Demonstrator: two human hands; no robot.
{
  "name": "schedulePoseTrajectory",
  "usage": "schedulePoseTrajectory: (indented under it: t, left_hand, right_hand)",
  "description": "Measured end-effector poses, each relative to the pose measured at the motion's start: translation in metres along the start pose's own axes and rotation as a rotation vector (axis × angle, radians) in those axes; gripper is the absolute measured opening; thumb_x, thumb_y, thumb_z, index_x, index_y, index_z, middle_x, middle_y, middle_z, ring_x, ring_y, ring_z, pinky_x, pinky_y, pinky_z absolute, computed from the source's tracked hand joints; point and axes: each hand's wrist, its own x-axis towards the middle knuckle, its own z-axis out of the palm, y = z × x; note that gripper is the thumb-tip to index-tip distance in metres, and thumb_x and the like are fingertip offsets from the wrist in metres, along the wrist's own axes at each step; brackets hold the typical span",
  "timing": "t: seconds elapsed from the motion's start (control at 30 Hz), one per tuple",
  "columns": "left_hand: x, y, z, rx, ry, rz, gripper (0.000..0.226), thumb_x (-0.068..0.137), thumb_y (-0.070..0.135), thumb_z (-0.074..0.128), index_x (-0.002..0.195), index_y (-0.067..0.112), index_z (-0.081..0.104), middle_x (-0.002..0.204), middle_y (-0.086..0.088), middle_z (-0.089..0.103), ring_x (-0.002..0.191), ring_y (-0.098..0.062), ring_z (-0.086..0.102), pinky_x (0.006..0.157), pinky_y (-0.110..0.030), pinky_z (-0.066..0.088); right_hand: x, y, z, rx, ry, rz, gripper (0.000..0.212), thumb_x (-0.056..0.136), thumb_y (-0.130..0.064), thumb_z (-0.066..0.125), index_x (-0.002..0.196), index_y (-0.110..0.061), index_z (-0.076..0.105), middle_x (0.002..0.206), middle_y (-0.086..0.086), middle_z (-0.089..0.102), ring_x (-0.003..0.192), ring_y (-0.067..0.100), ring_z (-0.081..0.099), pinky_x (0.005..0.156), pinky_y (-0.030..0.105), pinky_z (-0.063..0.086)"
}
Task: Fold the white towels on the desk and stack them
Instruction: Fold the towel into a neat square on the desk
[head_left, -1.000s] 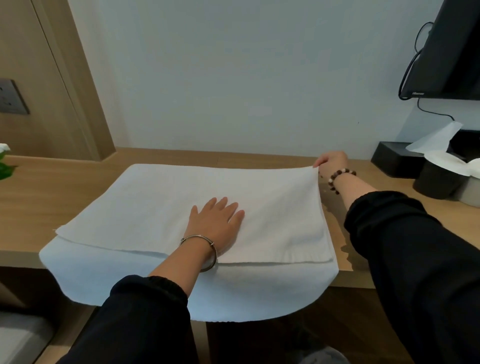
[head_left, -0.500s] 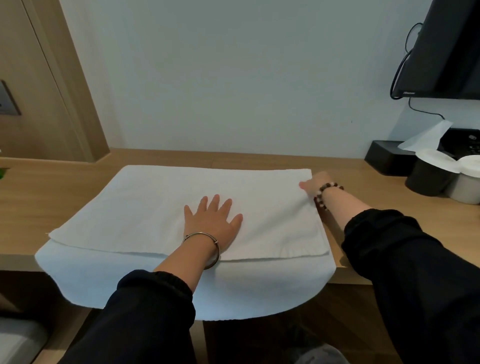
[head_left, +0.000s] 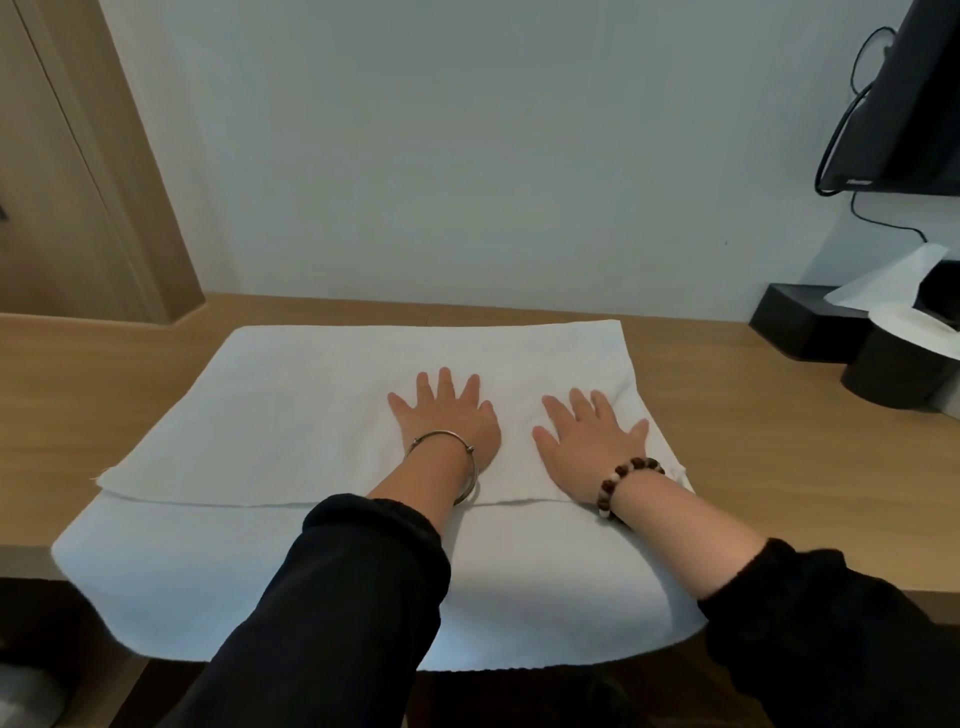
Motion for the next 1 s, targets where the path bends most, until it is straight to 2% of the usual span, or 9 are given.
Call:
schedulePoseTrajectory:
  t: [0.13, 0.3, 0.4, 0.43, 0.53, 0.57, 0.67, 0.77, 1.0]
  left_hand:
    - [0.030, 0.011, -0.006, 0.001, -0.024, 0.061, 0.055, 0.097, 0.045, 0.010, 0.150, 0.033, 0.003, 0.159, 0.002, -0.006, 0.146, -0.027, -0.007, 0.112, -0.059, -0.002]
    - [0.046, 0.009, -0.032, -0.172, -0.102, 0.278, 0.047, 0.099, 0.041, 0.031, 0.142, 0.024, 0.038, 0.156, -0.004, 0.017, 0.144, -0.027, 0.008, 0.114, -0.053, 0.011]
    - [0.024, -0.016, -0.037, -0.004, -0.128, 0.410, 0.047, 0.097, 0.047, 0.033, 0.136, 0.022, 0.041, 0.147, -0.006, 0.031, 0.137, -0.030, 0.023, 0.108, -0.054, 0.025]
    - [0.014, -0.029, -0.036, 0.038, -0.140, 0.400, 0.048, 0.094, 0.052, 0.035, 0.134, 0.025, 0.040, 0.146, -0.004, 0.031, 0.136, -0.030, 0.023, 0.107, -0.055, 0.024]
    - [-0.013, -0.073, -0.027, 0.067, -0.172, 0.280, 0.067, 0.088, 0.065, 0.035, 0.146, 0.037, 0.016, 0.158, 0.007, 0.004, 0.145, -0.023, -0.002, 0.108, -0.062, 0.008]
    - [-0.023, -0.087, -0.022, 0.076, -0.152, 0.240, 0.070, 0.087, 0.069, 0.032, 0.147, 0.041, 0.009, 0.158, 0.009, -0.003, 0.146, -0.022, -0.006, 0.108, -0.064, 0.006]
    - [-0.046, -0.118, -0.008, 0.070, -0.086, 0.150, 0.071, 0.085, 0.074, 0.019, 0.146, 0.047, -0.005, 0.158, 0.011, -0.011, 0.146, -0.019, -0.009, 0.108, -0.065, 0.005]
    - [-0.056, -0.122, -0.004, 0.093, -0.021, 0.153, 0.063, 0.088, 0.069, 0.010, 0.145, 0.048, -0.006, 0.158, 0.011, -0.010, 0.146, -0.018, -0.009, 0.108, -0.063, 0.003]
    - [-0.032, -0.110, -0.006, 0.082, -0.043, 0.097, 0.054, 0.094, 0.060, 0.010, 0.145, 0.048, -0.004, 0.158, 0.012, -0.008, 0.146, -0.018, -0.009, 0.109, -0.063, 0.001]
  right_hand:
    - [0.030, 0.011, -0.004, 0.020, 0.004, 0.008, 0.056, 0.096, -0.051, 0.013, 0.149, -0.037, 0.008, 0.160, -0.007, -0.002, 0.146, 0.015, -0.006, 0.111, 0.061, 0.002]
    - [0.059, 0.026, -0.012, 0.019, 0.013, 0.077, 0.057, 0.096, -0.049, 0.013, 0.150, -0.033, 0.009, 0.159, -0.007, -0.001, 0.146, 0.013, -0.003, 0.112, 0.059, 0.002]
    - [0.067, 0.031, -0.022, -0.015, -0.017, 0.120, 0.056, 0.098, -0.044, 0.011, 0.152, -0.028, 0.006, 0.160, -0.003, -0.005, 0.146, 0.016, -0.007, 0.114, 0.058, -0.001]
    - [0.067, 0.030, -0.027, -0.064, -0.013, 0.125, 0.055, 0.099, -0.042, 0.009, 0.152, -0.027, 0.004, 0.160, -0.001, -0.007, 0.146, 0.018, -0.009, 0.114, 0.057, -0.002]
    - [0.053, 0.012, -0.032, -0.231, 0.121, 0.001, 0.055, 0.101, -0.040, 0.008, 0.152, -0.022, 0.000, 0.159, 0.002, -0.012, 0.146, 0.022, -0.012, 0.115, 0.056, -0.003]
    - [0.044, 0.002, -0.028, -0.197, 0.132, -0.062, 0.056, 0.100, -0.041, 0.009, 0.152, -0.022, 0.002, 0.159, 0.002, -0.011, 0.146, 0.022, -0.012, 0.114, 0.056, -0.003]
    - [0.006, -0.022, -0.004, -0.044, 0.000, -0.211, 0.061, 0.096, -0.055, 0.011, 0.151, -0.028, 0.005, 0.160, -0.002, -0.009, 0.146, 0.021, -0.009, 0.112, 0.057, -0.001]
    - [-0.012, -0.021, 0.013, -0.036, 0.003, -0.243, 0.061, 0.094, -0.060, 0.011, 0.150, -0.037, 0.001, 0.159, -0.006, -0.008, 0.146, 0.019, -0.008, 0.113, 0.056, -0.002]
    - [0.023, -0.012, 0.007, -0.041, -0.023, -0.257, 0.061, 0.093, -0.063, 0.015, 0.149, -0.041, 0.003, 0.159, -0.009, -0.006, 0.146, 0.018, -0.006, 0.113, 0.054, 0.000]
